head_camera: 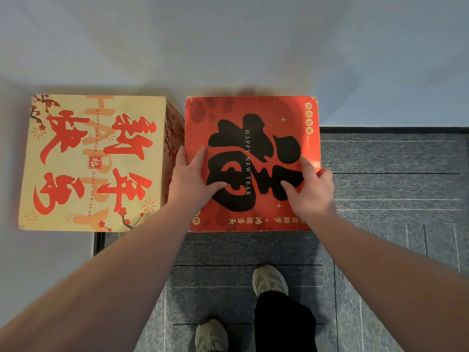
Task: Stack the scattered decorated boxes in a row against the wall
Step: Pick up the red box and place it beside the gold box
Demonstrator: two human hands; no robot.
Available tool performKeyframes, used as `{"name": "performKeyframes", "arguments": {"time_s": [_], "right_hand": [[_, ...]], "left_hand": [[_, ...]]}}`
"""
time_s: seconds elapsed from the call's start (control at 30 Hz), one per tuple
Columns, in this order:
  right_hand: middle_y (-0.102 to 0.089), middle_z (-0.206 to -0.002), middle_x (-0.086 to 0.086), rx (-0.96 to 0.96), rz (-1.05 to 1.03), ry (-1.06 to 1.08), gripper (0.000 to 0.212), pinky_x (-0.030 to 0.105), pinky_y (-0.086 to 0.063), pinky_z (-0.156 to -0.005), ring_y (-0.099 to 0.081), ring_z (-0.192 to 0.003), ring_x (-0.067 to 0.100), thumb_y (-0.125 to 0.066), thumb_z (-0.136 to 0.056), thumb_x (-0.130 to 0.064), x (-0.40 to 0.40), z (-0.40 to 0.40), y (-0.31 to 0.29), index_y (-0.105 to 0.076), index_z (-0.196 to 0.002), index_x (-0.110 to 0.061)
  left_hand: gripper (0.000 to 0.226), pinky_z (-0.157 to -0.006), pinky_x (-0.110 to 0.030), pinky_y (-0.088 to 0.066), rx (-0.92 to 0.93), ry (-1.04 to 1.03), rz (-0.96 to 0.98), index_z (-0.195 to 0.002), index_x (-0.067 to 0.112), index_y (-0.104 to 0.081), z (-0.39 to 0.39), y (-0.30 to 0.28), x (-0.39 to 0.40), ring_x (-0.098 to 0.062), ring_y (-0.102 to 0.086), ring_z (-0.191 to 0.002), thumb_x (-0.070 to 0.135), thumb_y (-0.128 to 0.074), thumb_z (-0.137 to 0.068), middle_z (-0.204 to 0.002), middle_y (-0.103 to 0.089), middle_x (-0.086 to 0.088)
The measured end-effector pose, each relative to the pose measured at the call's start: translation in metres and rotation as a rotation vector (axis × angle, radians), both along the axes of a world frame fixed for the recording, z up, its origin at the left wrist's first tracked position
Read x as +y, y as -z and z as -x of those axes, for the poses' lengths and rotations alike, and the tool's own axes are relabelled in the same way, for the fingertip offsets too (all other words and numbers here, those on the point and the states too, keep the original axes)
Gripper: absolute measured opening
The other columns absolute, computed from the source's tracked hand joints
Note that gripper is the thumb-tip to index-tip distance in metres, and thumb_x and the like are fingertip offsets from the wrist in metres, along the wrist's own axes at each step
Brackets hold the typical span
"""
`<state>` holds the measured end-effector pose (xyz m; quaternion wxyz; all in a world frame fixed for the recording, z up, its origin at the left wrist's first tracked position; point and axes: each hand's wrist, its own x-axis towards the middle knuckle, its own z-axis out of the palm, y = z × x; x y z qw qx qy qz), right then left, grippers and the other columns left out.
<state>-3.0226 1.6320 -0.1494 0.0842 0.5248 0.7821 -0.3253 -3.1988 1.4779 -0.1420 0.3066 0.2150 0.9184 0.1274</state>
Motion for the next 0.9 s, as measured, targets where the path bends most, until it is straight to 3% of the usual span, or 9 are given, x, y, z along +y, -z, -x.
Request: {"name": "performKeyframes", "arguments": {"time_s": [0.4,0.9], "right_hand": [[-0.036,-0.121,0.016,0.007,0.009,-0.034,0.069,0.041,-0.037,-0.101,-0.040,-0.117,0.039,-0.063,-0.089,-0.039,-0.013,0.018,-0.002,-0.028,-0.148,-0.034],[-0.032,-0.127,0.013,-0.044,0.013,-0.092,0.073,0.040,-0.041,-0.097,-0.041,-0.118,0.033,-0.058,-0.092,-0.042,-0.034,0.036,-0.004,-0.018,-0.152,-0.030]], "left_hand": [[0.094,-0.117,-0.038,-0.016,0.185,0.120,0.002,-0.152,0.029,-0.011,0.015,-0.003,-0.013,-0.022,-0.003,-0.147,0.051,-0.068,-0.080,-0.160,-0.001,-0.001],[0.094,-0.117,-0.039,-0.016,0.219,0.098,0.110,-0.152,0.027,-0.011,0.030,-0.007,-0.028,-0.023,-0.004,-0.147,0.055,-0.065,-0.080,-0.160,-0.002,-0.003]]}}
